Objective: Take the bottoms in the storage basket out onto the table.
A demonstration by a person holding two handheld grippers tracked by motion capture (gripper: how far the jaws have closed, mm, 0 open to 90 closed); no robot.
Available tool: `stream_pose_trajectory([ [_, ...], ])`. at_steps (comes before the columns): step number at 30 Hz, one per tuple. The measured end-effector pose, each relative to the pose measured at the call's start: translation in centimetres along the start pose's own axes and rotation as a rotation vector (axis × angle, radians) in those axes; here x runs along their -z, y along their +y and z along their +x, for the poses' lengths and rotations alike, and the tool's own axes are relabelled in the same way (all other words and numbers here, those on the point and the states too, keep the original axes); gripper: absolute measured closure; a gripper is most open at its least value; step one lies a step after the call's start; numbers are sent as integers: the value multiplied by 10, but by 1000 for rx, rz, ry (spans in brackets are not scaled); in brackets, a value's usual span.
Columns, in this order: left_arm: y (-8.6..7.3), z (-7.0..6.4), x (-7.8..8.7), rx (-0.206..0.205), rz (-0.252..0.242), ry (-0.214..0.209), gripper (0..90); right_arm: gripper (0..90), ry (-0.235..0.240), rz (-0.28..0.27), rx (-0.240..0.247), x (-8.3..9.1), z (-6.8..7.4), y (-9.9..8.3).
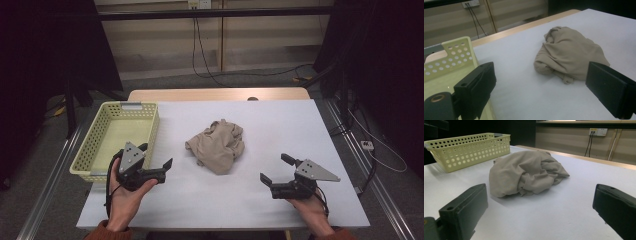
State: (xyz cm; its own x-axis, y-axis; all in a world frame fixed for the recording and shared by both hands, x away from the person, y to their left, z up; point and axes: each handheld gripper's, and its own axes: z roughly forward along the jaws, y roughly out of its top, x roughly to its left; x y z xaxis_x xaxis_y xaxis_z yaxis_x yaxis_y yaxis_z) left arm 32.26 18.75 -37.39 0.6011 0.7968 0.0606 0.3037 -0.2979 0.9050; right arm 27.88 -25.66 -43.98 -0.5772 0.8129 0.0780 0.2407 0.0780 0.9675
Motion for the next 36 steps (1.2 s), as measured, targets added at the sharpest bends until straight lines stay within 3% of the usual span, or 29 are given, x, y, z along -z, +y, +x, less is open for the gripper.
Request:
stream_pose_trajectory([
  [16,-23,-8,7,-2,15,-11,89,0,-2,1,1,0,0,0],
  [23,-34,-10,10,23,-29,-1,103,0,-1,1,6,0,0,0],
  [28,-42,-12,4,52,5,-18,100,0,1,0,8,1,1,0],
  [30,-46,-14,3,45,19,-23,96,0,2,0,11,1,1,0],
  [33,-48,-16,3,19,19,2,94,0,5,0,14,1,2,0],
  [36,-49,-15,3,30,4,17,90,0,9,1,17,2,3,0],
])
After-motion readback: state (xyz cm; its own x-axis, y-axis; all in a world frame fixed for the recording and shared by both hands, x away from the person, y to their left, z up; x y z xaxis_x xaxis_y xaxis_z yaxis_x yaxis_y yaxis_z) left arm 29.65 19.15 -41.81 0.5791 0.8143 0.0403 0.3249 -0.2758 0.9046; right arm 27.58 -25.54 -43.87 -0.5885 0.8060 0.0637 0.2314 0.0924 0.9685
